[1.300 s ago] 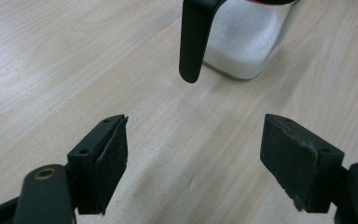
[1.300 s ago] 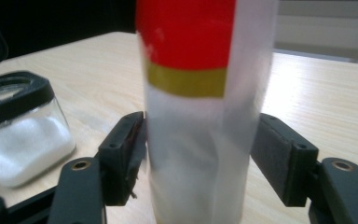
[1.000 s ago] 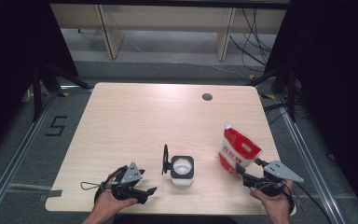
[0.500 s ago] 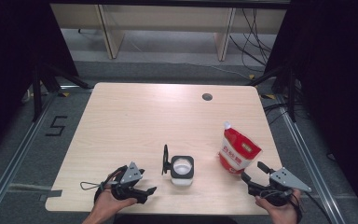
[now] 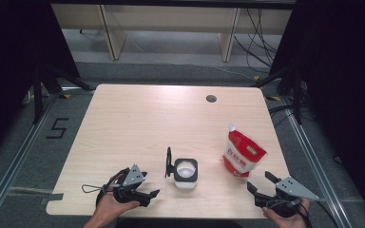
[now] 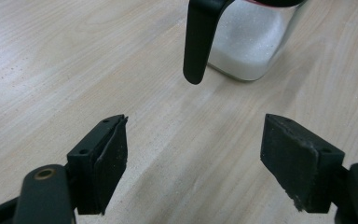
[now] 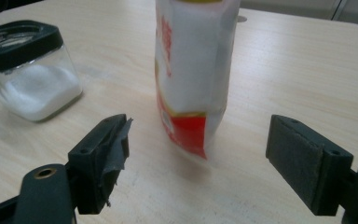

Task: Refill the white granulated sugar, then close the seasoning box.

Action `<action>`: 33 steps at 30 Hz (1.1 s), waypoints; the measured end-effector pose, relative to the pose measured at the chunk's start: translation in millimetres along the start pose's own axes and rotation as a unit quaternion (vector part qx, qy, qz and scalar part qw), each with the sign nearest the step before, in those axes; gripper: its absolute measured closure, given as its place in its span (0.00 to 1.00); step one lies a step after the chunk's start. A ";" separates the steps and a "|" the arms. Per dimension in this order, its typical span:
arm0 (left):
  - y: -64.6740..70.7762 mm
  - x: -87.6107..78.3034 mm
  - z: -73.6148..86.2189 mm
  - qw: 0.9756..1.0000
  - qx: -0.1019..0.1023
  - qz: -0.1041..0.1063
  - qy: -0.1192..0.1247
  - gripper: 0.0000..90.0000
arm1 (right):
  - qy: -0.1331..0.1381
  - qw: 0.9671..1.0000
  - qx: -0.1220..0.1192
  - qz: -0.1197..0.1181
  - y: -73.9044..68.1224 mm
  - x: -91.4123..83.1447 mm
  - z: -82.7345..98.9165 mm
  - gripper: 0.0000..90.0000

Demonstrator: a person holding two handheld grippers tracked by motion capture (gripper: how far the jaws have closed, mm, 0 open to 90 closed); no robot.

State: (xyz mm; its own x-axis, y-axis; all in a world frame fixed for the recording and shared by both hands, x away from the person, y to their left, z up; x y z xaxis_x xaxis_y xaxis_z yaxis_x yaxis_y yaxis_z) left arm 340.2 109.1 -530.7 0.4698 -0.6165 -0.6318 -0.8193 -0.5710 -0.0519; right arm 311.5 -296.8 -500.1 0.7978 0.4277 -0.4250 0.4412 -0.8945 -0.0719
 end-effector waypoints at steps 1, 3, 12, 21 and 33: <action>-0.1 0.2 0.0 1.000 -0.001 -0.003 -0.002 0.25 | -0.006 1.000 -0.001 -0.003 -0.4 0.0 1.5 0.24; 0.9 0.5 -0.3 1.000 -0.002 0.000 -0.002 0.25 | -0.019 1.000 0.014 -0.011 -3.1 -0.3 4.7 0.23; 1.6 -1.0 -0.4 1.000 -0.016 0.002 0.004 0.25 | -0.031 0.999 0.001 -0.020 -9.9 -5.5 12.0 0.22; -2.4 -3.4 -4.1 1.000 -0.018 0.000 0.014 0.27 | -0.052 0.998 0.004 -0.023 -12.1 -7.8 17.9 0.22; -2.2 -21.4 -27.1 0.997 0.001 0.022 0.070 0.87 | -0.064 0.997 0.026 -0.035 -24.0 -10.2 21.0 0.22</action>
State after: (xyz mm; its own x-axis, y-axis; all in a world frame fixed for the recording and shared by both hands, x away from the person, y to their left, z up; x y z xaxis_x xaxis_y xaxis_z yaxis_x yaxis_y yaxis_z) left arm 340.9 108.9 -496.2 0.4750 -0.7106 -0.5191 -0.8408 -0.5406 -0.0292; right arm 284.2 -282.4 -513.0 0.7052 0.4718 -0.5292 0.4694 -0.8701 -0.1502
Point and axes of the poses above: each handheld gripper's, and its own axes: x roughly forward along the jaws, z roughly out of its underside, y roughly to its right, the point moved 5 cm from there along x, roughly forward along the jaws, and after that the axes turned 4 degrees about x, right-handed, at the moved point
